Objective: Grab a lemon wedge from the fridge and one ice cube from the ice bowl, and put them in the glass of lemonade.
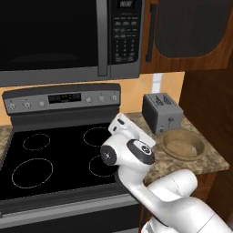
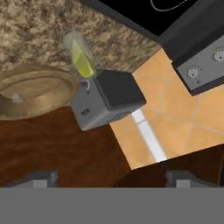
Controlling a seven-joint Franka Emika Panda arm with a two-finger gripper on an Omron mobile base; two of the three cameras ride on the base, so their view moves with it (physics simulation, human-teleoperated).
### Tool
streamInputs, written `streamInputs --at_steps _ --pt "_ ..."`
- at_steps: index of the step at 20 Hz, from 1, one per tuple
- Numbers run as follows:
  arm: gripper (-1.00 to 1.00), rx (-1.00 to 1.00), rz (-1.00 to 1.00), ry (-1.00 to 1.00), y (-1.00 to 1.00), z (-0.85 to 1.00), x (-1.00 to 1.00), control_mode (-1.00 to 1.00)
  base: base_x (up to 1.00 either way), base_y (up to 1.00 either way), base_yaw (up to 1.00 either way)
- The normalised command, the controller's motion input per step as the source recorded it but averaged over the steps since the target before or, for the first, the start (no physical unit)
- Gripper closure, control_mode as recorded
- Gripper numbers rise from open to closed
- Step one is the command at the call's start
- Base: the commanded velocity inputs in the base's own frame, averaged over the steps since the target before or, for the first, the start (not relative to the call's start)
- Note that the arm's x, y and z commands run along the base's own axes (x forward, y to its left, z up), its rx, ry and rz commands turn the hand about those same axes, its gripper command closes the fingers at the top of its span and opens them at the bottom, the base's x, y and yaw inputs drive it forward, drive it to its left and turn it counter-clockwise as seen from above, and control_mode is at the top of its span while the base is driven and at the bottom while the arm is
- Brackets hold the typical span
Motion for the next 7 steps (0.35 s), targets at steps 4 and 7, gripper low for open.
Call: streamInputs --at_steps 4,7 --pt "-1.0 0.0 0.0 -0.29 1.0 0.66 -0.56 -1.0 0.0 0.0 0.0" --pt "-1.0 0.0 0.0 -0.26 1.0 0.5 -0.36 -1.0 0.0 0.0 0.0"
